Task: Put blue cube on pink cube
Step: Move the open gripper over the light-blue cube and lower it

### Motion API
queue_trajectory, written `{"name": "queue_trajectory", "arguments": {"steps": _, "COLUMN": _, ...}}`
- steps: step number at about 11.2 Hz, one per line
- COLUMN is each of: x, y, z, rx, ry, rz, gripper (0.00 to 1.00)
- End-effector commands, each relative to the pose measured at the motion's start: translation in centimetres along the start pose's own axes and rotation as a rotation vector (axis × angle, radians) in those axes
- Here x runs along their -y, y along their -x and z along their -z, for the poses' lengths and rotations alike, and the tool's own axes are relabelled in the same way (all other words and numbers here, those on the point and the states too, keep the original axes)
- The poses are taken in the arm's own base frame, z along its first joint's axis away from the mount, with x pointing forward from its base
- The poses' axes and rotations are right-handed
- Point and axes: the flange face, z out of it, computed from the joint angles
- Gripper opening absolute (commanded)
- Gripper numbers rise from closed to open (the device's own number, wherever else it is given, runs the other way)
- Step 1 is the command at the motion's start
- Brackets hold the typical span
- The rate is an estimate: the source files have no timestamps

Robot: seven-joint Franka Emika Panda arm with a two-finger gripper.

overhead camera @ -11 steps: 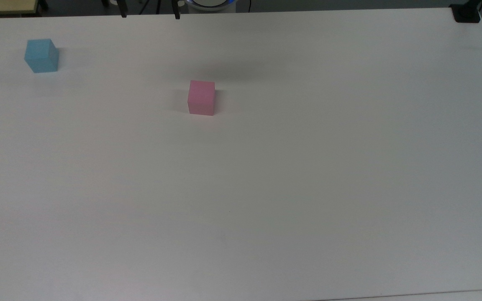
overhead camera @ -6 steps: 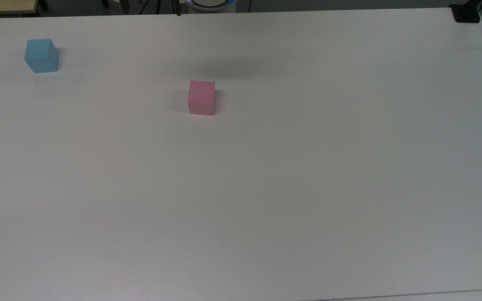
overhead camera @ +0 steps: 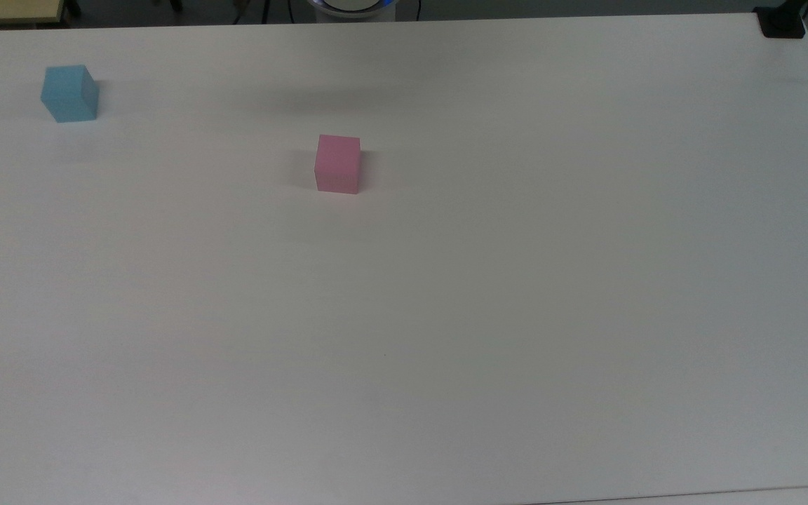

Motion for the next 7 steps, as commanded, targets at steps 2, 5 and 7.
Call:
{"name": "queue_trajectory", "arguments": {"steps": 2, "x": -11.4, "y": 4.0, "z": -4.3, "rx": 0.031, "ry": -0.027, "rz": 0.083, "gripper": 1.00}}
{"name": "queue_trajectory", "arguments": {"steps": 5, "x": -18.1, "y": 6.0, "z": -11.3, "rx": -0.087, "ry": -0.076, "rz": 0.056, "gripper": 1.00}}
{"name": "queue_trajectory", "arguments": {"steps": 7, "x": -20.4, "y": 7.1, "z": -15.5, "rx": -0.161, "ry": -0.063, "rz": 0.034, "gripper": 1.00}}
